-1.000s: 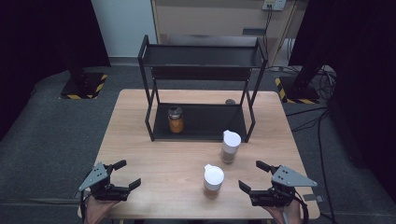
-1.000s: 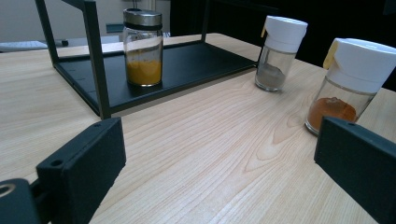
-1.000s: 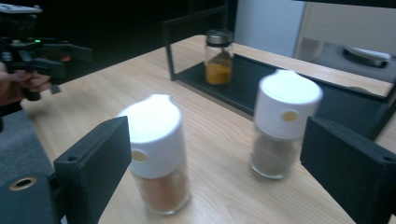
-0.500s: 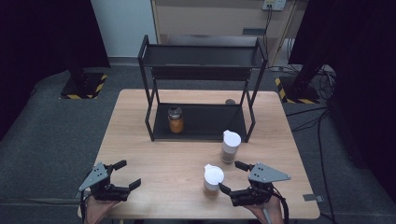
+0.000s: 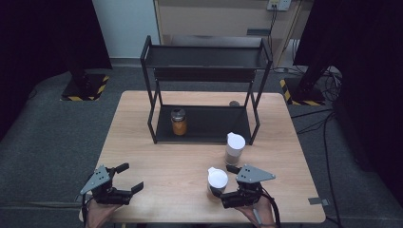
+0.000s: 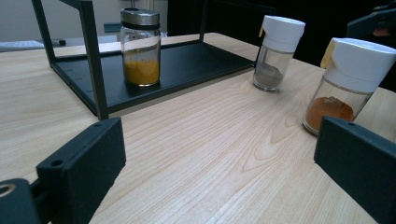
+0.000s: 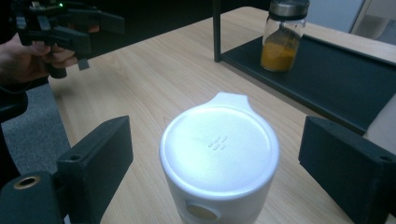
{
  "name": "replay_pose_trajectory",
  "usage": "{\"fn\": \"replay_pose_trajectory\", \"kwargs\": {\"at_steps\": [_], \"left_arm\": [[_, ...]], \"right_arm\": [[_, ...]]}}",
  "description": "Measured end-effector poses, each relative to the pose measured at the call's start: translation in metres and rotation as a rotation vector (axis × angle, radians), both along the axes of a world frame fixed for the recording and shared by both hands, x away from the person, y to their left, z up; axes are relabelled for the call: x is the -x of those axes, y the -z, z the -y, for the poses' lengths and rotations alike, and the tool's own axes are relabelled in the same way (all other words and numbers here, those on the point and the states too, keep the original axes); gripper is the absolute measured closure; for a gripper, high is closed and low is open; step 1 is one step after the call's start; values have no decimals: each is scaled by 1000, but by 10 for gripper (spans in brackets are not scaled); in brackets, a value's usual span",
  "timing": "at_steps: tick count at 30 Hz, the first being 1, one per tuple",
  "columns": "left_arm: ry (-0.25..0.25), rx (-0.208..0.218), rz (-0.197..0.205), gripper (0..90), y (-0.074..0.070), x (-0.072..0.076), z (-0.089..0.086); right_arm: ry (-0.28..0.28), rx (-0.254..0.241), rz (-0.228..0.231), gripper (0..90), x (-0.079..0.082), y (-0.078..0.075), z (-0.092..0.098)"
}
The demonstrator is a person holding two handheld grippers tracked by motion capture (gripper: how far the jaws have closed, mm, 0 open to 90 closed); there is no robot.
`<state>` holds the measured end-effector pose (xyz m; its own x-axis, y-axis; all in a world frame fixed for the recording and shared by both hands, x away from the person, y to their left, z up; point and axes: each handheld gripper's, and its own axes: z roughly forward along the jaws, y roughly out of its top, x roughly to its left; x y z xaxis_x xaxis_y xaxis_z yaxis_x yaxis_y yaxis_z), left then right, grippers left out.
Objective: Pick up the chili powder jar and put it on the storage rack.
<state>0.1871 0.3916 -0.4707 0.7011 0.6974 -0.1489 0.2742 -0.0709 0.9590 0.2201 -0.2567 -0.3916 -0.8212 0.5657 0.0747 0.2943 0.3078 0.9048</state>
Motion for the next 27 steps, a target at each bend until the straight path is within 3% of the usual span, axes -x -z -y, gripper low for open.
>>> {"fn": "replay_pose_trajectory", "kwargs": {"at_steps": [22,27], "left_arm": [[2,0,0,17,0,0,0],[4,-4,0,17,0,0,0]], "right_arm": [[14,45,4,237,-3,19,-16],[24,37,30,303,2,24,-15]]}}
